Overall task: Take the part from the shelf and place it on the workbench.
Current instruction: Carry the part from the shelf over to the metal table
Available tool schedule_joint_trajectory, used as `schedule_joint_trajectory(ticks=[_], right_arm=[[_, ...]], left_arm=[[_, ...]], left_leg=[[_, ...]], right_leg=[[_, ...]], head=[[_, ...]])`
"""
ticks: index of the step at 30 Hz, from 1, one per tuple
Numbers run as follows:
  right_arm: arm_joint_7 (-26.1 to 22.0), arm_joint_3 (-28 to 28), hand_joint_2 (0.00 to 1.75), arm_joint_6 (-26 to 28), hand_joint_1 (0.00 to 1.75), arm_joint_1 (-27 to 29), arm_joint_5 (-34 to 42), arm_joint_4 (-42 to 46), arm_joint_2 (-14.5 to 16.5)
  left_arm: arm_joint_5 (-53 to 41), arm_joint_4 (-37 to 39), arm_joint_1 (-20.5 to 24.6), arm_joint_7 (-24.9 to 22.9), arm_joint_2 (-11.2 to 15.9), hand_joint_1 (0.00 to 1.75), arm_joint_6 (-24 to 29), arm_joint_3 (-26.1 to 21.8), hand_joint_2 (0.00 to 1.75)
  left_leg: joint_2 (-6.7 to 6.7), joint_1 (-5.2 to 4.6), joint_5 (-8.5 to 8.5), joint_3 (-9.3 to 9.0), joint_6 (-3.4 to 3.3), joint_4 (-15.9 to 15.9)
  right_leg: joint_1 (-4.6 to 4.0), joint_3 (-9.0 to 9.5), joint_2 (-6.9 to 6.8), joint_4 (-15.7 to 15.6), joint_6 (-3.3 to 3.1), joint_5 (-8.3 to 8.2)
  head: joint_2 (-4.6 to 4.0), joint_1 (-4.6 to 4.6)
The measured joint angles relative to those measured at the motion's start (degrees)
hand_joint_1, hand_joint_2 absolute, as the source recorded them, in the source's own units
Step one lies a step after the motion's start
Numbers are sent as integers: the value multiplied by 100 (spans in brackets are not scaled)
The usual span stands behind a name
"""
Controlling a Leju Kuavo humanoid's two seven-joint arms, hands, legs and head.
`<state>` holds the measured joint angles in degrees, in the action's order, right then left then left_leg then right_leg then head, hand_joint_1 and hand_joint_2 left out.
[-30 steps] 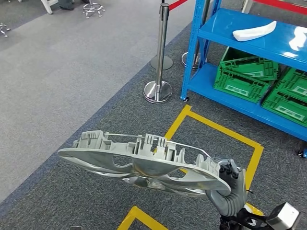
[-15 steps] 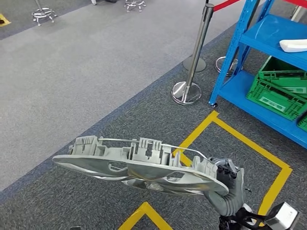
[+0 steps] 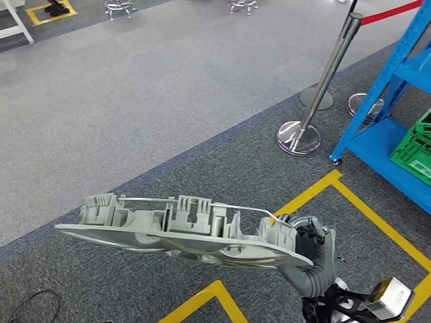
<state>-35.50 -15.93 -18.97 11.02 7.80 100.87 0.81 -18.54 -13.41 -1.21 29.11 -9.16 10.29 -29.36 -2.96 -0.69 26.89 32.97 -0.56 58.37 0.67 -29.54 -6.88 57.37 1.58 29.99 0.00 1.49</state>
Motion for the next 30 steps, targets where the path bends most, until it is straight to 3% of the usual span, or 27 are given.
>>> schedule_joint_trajectory(ticks=[1,3,5,7,8,9,10,12,14,16,17,19,21,23,24,25,27,29,30], right_arm=[[-1,-5,175,0,175,-5,-1,3,-1],[-9,-14,175,-5,175,-10,1,9,-2],[-22,-15,175,-15,175,-1,6,9,-2],[-25,-16,175,-23,175,15,6,1,-4],[-24,-18,175,-28,175,17,4,-3,-5],[-24,-22,175,-35,175,14,2,-7,-6],[-24,-29,175,-44,175,10,2,-8,-7],[-23,-51,175,-61,175,2,-3,-7,-7],[-20,-75,175,-79,175,-3,-5,2,-8],[-17,-100,175,-101,175,-18,-3,10,-9],[-17,-116,175,-111,175,-32,-1,13,-9],[-17,-145,175,-126,175,-51,3,23,-9],[-17,-161,175,-131,175,-49,12,29,-9],[-19,-180,175,-131,175,-31,29,26,-9],[-23,-197,175,-129,175,-23,38,25,-9],[-30,-216,175,-126,175,-18,45,25,-9],[-39,-250,175,-119,175,-12,51,26,-9],[-38,-270,175,-103,175,-1,52,26,-10],[-32,-281,175,-94,175,5,52,26,-11]], left_arm=[[0,-3,-12,-1,2,0,0,-5,175],[2,-10,-35,-4,-1,0,1,-22,175],[2,-19,-38,-10,-11,0,0,-39,175],[1,-23,-38,-14,-26,0,-1,-67,175],[-1,-25,-43,-16,-34,0,-1,-85,175],[-9,-27,-48,-21,-40,0,2,-103,175],[-27,-30,-53,-30,-47,0,6,-117,175],[-84,-48,-55,-57,-60,0,13,-136,175],[-144,-81,-61,-84,-67,0,17,-145,175],[-187,-108,-85,-97,-68,0,18,-162,175],[-209,-116,-100,-98,-69,0,15,-171,175],[-263,-137,-107,-97,-74,0,-9,-183,175],[-334,-157,-101,-104,-82,0,-54,-198,175],[-417,-175,-119,-126,-96,0,-100,-218,175],[-458,-190,-143,-142,-107,0,-115,-226,175],[-499,-210,-170,-159,-119,0,-123,-233,175],[-573,-263,-209,-194,-144,0,-127,-250,175],[-650,-332,-218,-227,-175,0,-127,-269,175],[-683,-368,-226,-246,-190,0,-127,-278,175]], left_leg=[[53,6,-15,4,-41,-19],[162,25,-57,-10,-126,-74],[276,30,-86,-18,-179,-103],[419,10,-88,-11,-199,-99],[499,2,-87,-14,-204,-96],[587,-4,-86,-21,-205,-91],[675,-5,-85,-30,-204,-83],[837,-6,-73,-17,-186,-39],[974,3,-74,48,-135,3],[1103,27,-96,104,-67,12],[1067,25,-76,125,-37,43],[783,15,123,269,20,362],[461,30,486,616,77,1098],[372,68,645,872,114,1634],[354,83,558,843,122,1587],[323,94,381,701,122,1318],[58,65,43,282,90,513],[-173,4,-45,79,17,76],[-181,-27,-18,85,-20,49]], right_leg=[[11,-1,-15,-12,38,9],[30,-83,196,167,89,159],[37,-384,532,820,91,500],[28,-765,659,1551,73,742],[20,-859,676,1674,61,713],[13,-839,691,1558,48,566],[10,-713,729,1231,32,336],[32,-380,976,442,11,-27],[45,-210,1163,93,0,-98],[39,-178,1082,67,-32,-97],[41,-165,1012,48,-58,-107],[54,-132,847,10,-115,-118],[34,-118,662,9,-150,-103],[23,-112,479,11,-157,-83],[22,-102,400,12,-152,-71],[22,-84,330,12,-143,-57],[6,-37,206,14,-104,-20],[-22,-14,92,16,-53,14],[-32,-6,30,12,-25,26]], head=[[0,-1],[0,-24],[0,-68],[0,-85],[0,-85],[0,-84],[0,-84],[0,-83],[0,-80],[0,-77],[0,-77],[0,-45],[0,-16],[0,-17],[0,-16],[0,-16],[0,-15],[0,-18],[0,-22]])
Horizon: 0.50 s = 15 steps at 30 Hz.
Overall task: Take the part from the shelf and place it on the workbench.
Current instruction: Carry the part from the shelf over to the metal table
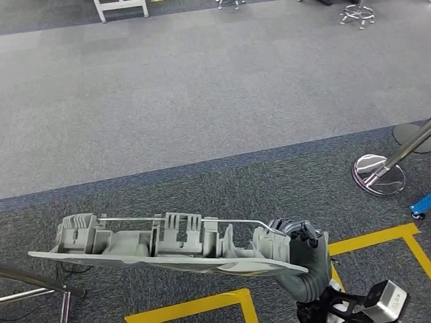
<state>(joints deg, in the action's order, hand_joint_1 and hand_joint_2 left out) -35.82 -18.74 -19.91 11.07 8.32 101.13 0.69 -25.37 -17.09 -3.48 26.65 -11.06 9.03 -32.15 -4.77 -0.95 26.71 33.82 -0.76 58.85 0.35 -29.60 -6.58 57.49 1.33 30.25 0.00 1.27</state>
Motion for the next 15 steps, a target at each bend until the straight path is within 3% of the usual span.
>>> schedule_joint_trajectory(ticks=[2,4,6,7,8,9,11,12,13,15], right_arm=[[12,-25,175,17,175,0,1,-1,-3],[19,-48,175,26,175,0,1,-1,-8],[27,-61,175,40,175,16,-4,-2,-23],[33,-64,175,53,175,28,-13,-2,-35],[41,-66,175,69,175,38,-24,-2,-49],[48,-67,175,88,175,45,-36,-2,-60],[56,-67,175,120,175,49,-50,0,-75],[58,-67,175,133,175,49,-54,1,-81],[61,-67,175,143,175,53,-55,5,-88],[67,-67,175,154,175,66,-56,19,-103]], left_arm=[[-46,-67,-41,-37,-32,0,1,-19,175],[-69,-129,-69,-60,-62,0,3,-34,175],[-88,-192,-71,-73,-92,0,1,-44,175],[-93,-221,-72,-82,-109,0,-6,-57,175],[-96,-253,-80,-95,-127,0,-19,-82,175],[-97,-290,-94,-114,-143,0,-42,-113,175],[-114,-394,-134,-160,-174,0,-106,-203,175],[-130,-455,-154,-185,-185,0,-143,-251,175],[-155,-526,-168,-212,-194,0,-180,-308,175],[-199,-655,-207,-257,-201,0,-242,-424,175]], left_leg=[[147,3,-20,-1,-74,-40],[287,30,-48,-37,-155,-90],[438,40,-54,-43,-208,-99],[525,35,-52,-40,-216,-95],[615,30,-51,-43,-219,-91],[704,27,-49,-48,-219,-85],[879,30,-39,-66,-207,-65],[954,29,-31,-66,-192,-51],[1026,31,-23,-54,-171,-30],[1144,51,-30,-8,-109,-10]], right_leg=[[13,25,-65,1,65,43],[35,-72,183,252,108,226],[44,-430,527,968,112,569],[40,-639,604,1350,111,701],[36,-794,637,1598,107,741],[33,-848,650,1626,101,660],[37,-635,729,1026,76,216],[45,-471,852,638,66,40],[55,-325,965,317,58,-75],[51,-197,1088,83,39,-86]], head=[[0,-5],[0,-29],[0,-71],[0,-85],[0,-93],[0,-95],[0,-98],[0,-98],[0,-94],[0,-92]])
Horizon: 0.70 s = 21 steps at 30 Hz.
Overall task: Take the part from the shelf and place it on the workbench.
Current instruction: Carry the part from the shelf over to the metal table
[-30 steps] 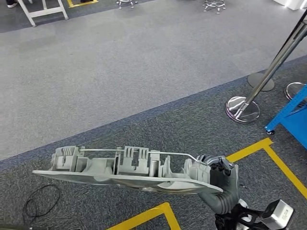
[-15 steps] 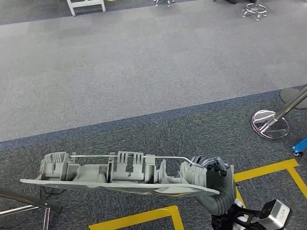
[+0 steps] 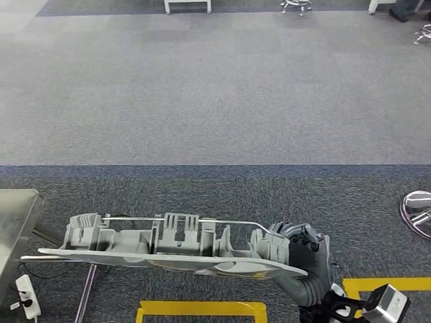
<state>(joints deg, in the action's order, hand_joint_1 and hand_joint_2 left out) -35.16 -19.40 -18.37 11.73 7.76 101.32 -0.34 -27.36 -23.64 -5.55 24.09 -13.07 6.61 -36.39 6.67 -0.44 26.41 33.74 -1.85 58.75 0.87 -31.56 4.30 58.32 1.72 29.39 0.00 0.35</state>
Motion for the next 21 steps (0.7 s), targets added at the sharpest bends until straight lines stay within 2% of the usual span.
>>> schedule_joint_trajectory(ticks=[2,4,6,7,8,9,10,11,13,14,15,17,18,19,21], right_arm=[[2,-1,175,8,175,8,1,14,-12],[0,-3,175,18,175,15,1,30,-17],[-4,-2,175,30,175,29,2,44,-20],[-5,-1,175,34,175,36,1,46,-22],[-7,-1,175,39,175,41,-1,46,-25],[-7,-1,175,43,175,43,-4,46,-27],[-7,-1,175,46,175,45,-7,46,-28],[-7,-1,175,51,175,46,-9,48,-29],[-8,1,175,60,175,51,-16,57,-31],[-8,2,175,68,175,57,-18,65,-32],[-9,3,175,78,175,62,-22,74,-34],[-10,4,175,97,175,68,-30,92,-38],[-10,3,175,105,175,66,-36,101,-40],[-13,3,175,113,175,68,-39,110,-43],[-24,2,175,132,175,85,-41,122,-53]], left_arm=[[-25,-103,-49,-29,3,0,-38,-116,175],[-33,-184,-80,-43,3,0,-55,-208,175],[-60,-254,-88,-52,-2,0,-73,-272,175],[-97,-287,-88,-65,-6,0,-91,-303,175],[-150,-321,-95,-83,-14,0,-119,-338,175],[-214,-361,-108,-101,-26,0,-151,-382,175],[-284,-401,-124,-118,-42,0,-181,-434,175],[-352,-440,-139,-128,-60,0,-209,-490,175],[-475,-508,-148,-139,-104,0,-248,-589,175],[-523,-536,-142,-143,-128,0,-261,-636,175],[-562,-560,-137,-145,-150,0,-269,-676,175],[-615,-597,-145,-150,-185,0,-275,-752,175],[-642,-612,-153,-150,-199,0,-277,-786,175],[-674,-625,-156,-149,-211,0,-282,-821,175],[-771,-649,-137,-142,-231,0,-302,-887,175]], left_leg=[[67,26,-9,31,64,4],[-171,16,135,124,125,213],[-494,21,478,425,184,859],[-554,38,638,614,209,1244],[-581,58,724,757,231,1531],[-598,78,696,803,250,1620],[-624,98,564,738,265,1486],[-681,113,358,568,273,1150],[-958,94,66,187,258,392],[-1068,73,20,78,224,162],[-1129,48,41,44,180,73],[-1019,36,58,54,80,58],[-951,42,58,46,40,49],[-882,51,53,35,-1,37],[-740,53,55,18,-61,27]], right_leg=[[-9,42,-101,-44,-44,-26],[4,88,-248,-100,-104,-43],[4,122,-423,-128,-144,-33],[1,128,-512,-128,-151,-22],[-1,136,-597,-127,-153,-9],[0,147,-677,-127,-148,5],[0,165,-750,-127,-137,22],[2,193,-818,-126,-121,42],[-20,239,-936,-119,-59,97],[-38,256,-992,-117,-22,125],[-56,275,-1050,-121,16,148],[-56,322,-1148,-141,83,187],[-43,329,-1082,-112,114,233],[-29,279,-944,14,137,326],[-18,-27,-592,642,151,639]], head=[[0,-2],[0,23],[0,49],[0,50],[0,50],[0,50],[0,50],[0,50],[0,55],[0,51],[0,44],[0,27],[0,13],[0,-1],[0,-47]])
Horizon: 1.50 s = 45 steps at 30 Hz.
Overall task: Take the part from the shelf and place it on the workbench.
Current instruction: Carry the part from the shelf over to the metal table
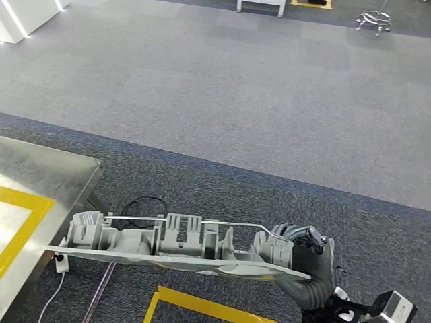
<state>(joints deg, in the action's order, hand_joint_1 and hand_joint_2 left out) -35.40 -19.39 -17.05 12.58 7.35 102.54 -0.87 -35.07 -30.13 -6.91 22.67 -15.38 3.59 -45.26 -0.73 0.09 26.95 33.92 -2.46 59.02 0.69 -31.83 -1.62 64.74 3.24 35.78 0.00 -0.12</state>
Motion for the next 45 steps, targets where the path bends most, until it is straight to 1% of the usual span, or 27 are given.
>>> schedule_joint_trajectory(ticks=[2,3,4,5,7,9,11,12,14,16,18,19,20,22,24,27,29,31,32,33,34,36,38,40,42,43,45], right_arm=[[-7,0,175,16,175,37,-3,2,-15],[-6,0,175,20,175,51,-6,2,-21],[-6,0,175,22,175,59,-8,2,-25],[-7,0,175,24,175,62,-8,4,-26],[-8,0,175,24,175,62,-8,12,-28],[-14,0,175,24,175,66,-2,27,-32],[-20,-1,175,21,175,65,4,39,-33],[-23,-2,175,18,175,60,4,43,-33],[-38,-4,175,10,175,56,8,49,-33],[-55,-3,175,5,175,64,15,49,-33],[-61,-2,175,3,175,76,15,48,-33],[-61,-2,175,2,175,78,14,47,-33],[-61,-2,175,1,175,78,14,48,-33],[-61,-2,175,0,175,76,15,49,-33],[-62,-2,175,0,175,73,14,49,-33],[-62,-4,175,-1,175,62,13,52,-33],[-65,-4,175,-5,175,53,13,61,-33],[-68,-4,175,-10,175,59,15,65,-33],[-68,-4,175,-11,175,68,16,64,-34],[-68,-4,175,-11,175,77,15,63,-35],[-67,-4,175,-11,175,82,13,63,-37],[-67,-3,175,-11,175,83,13,62,-38],[-67,-3,175,-11,175,81,13,63,-38],[-68,-3,175,-11,175,85,11,64,-38],[-69,-4,175,-15,175,82,6,64,-38],[-69,-7,175,-17,175,73,2,64,-38],[-72,-13,175,-20,175,62,-2,64,-38]], left_arm=[[-95,-8,25,10,-20,0,-22,-70,175],[-127,-8,29,15,-31,0,-30,-103,175],[-147,-8,29,17,-40,0,-34,-132,175],[-162,-8,28,17,-48,0,-38,-152,175],[-191,-8,34,25,-68,0,-41,-192,175],[-245,-8,37,41,-83,0,-50,-240,175],[-303,-9,23,52,-82,0,-54,-285,175],[-329,-11,16,56,-82,0,-50,-309,175],[-369,-20,24,62,-78,0,-33,-363,175],[-387,-27,39,66,-75,0,-20,-397,175],[-393,-27,42,66,-72,0,-16,-409,175],[-394,-28,39,66,-72,0,-16,-416,175],[-396,-28,35,66,-71,0,-16,-425,175],[-397,-29,34,66,-73,0,-16,-439,175],[-397,-36,44,67,-76,0,-16,-444,175],[-397,-46,38,68,-82,0,-14,-466,175],[-397,-58,39,69,-90,0,-4,-500,175],[-400,-68,47,70,-95,0,4,-529,175],[-402,-70,50,70,-95,0,5,-539,175],[-403,-71,50,70,-95,0,7,-546,175],[-404,-71,49,70,-95,0,9,-549,175],[-398,-72,50,70,-97,0,8,-554,175],[-362,-75,56,70,-99,0,-14,-578,175],[-333,-97,60,67,-99,0,-54,-649,175],[-365,-129,53,55,-101,0,-83,-748,175],[-398,-142,49,46,-104,0,-84,-792,175],[-473,-168,58,34,-108,0,-66,-862,175]], left_leg=[[171,-31,11,-10,-33,3],[262,-52,17,-24,-45,4],[351,-72,25,-44,-55,5],[437,-87,32,-66,-64,5],[594,-98,45,-88,-67,9],[726,-72,42,-57,-33,15],[842,-51,29,-25,31,3],[809,-62,45,-22,61,13],[525,-87,234,78,137,271],[217,-52,595,392,224,952],[146,11,765,670,302,1508],[127,38,681,667,335,1495],[89,61,495,547,363,1249],[-146,60,116,144,382,447],[-331,24,4,-71,300,-8],[-201,0,20,-70,135,-69],[-77,22,-3,-97,49,-106],[50,34,-16,-99,-4,-114],[126,32,-17,-95,-15,-112],[206,29,-17,-95,-19,-111],[289,27,-15,-100,-19,-109],[465,29,-6,-124,-8,-104],[625,26,14,-124,27,-79],[751,30,15,-70,93,-59],[860,48,1,-21,168,-57],[786,41,28,0,201,-15],[468,24,243,144,256,328]], right_leg=[[-12,-452,128,774,-25,238],[-23,-595,146,937,-52,204],[-38,-629,163,865,-89,47],[-57,-555,201,573,-136,-204],[-92,-275,434,-188,-241,-645],[-108,-83,620,-601,-300,-755],[-104,-17,561,-694,-309,-731],[-91,13,493,-739,-313,-743],[-55,91,330,-842,-334,-763],[-50,136,156,-874,-354,-748],[-45,159,-17,-870,-347,-717],[-38,177,-96,-867,-334,-698],[-28,205,-170,-863,-314,-676],[-23,262,-301,-850,-253,-618],[-48,298,-402,-837,-187,-567],[-45,359,-509,-853,-89,-517],[-18,268,-278,-615,-32,-334],[-4,-109,48,137,-16,32],[-4,-354,118,586,-14,192],[-4,-556,145,915,-14,263],[-4,-666,155,1034,-19,213],[5,-511,213,506,-42,-237],[43,-173,502,-343,-67,-638],[65,-9,720,-704,-83,-704],[67,21,635,-729,-115,-694],[74,33,563,-742,-143,-698],[86,72,381,-769,-202,-695]], head=[[0,-21],[0,-23],[0,-22],[0,-21],[0,-14],[0,-15],[0,-25],[0,-23],[0,19],[0,60],[0,62],[0,61],[0,61],[0,68],[0,71],[0,54],[0,24],[0,-21],[0,-31],[0,-32],[0,-32],[0,-33],[0,-34],[0,-34],[0,-32],[0,-25],[0,16]])
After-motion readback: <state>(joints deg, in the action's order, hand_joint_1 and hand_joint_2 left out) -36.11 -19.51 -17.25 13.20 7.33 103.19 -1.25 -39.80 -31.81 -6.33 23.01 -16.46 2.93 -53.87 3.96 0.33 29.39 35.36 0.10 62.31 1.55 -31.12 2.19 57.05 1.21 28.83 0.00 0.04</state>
